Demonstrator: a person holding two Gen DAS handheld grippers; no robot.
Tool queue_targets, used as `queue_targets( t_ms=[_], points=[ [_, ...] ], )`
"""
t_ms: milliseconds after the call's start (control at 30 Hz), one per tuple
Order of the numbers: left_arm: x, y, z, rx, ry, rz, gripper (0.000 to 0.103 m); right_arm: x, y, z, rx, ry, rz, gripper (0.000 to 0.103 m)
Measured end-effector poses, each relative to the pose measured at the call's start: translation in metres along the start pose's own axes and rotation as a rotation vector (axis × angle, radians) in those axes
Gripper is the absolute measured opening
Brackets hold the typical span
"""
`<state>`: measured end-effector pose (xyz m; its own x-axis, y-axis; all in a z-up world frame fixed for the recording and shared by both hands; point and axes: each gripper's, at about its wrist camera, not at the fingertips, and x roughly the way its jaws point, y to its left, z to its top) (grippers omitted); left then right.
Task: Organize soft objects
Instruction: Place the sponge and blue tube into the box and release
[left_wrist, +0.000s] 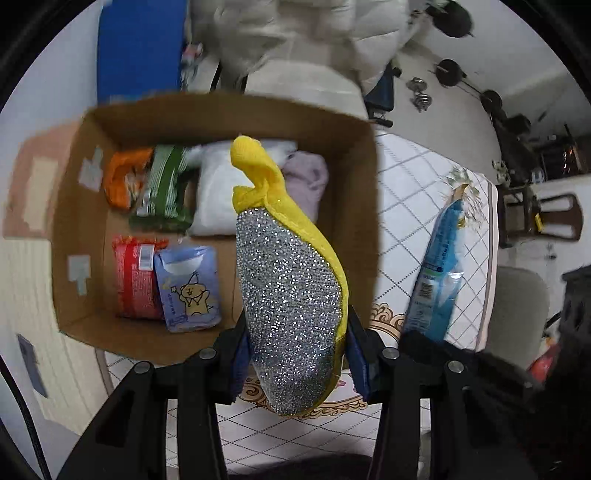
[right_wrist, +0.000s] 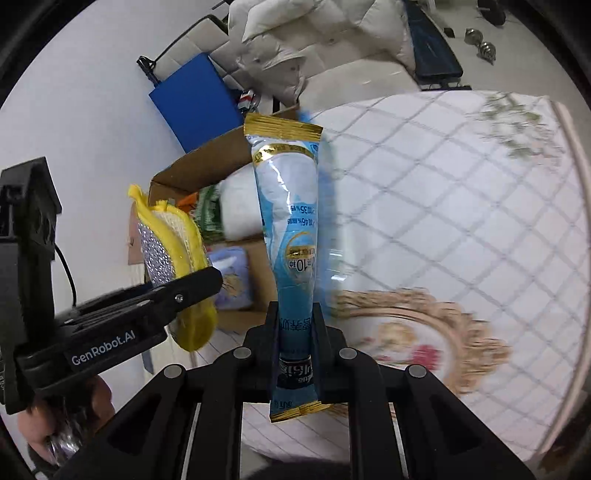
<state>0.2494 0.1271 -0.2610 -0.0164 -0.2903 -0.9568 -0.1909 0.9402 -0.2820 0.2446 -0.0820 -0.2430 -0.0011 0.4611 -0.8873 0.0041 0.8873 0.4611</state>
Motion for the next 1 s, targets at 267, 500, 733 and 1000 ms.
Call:
queue_targets(
  t_ms=[267,500,733,1000],
  points=[
    [0.055,0.039,0.033,-0.113,0.162,-0.133,0.043,0.079,0.004,0.025,0.096,0.034,-0.095,0.015],
    [0.089,0.03,0.037,-0.082,0.302,-0.131,0.045,0.109,0.001,0.033,0.097,0.085,-0.158,0.045],
    [0.087,0.025,0.036,-0.056,0.282,-0.103,0.071,0.109,0.015,0.031,0.051,0.088,-0.215,0.058],
    [0.073,0.042,0.035,-0.026,0.24,-0.073,0.075,0.1,0.025,0.026,0.024,0.089,-0.249,0.062]
  ],
)
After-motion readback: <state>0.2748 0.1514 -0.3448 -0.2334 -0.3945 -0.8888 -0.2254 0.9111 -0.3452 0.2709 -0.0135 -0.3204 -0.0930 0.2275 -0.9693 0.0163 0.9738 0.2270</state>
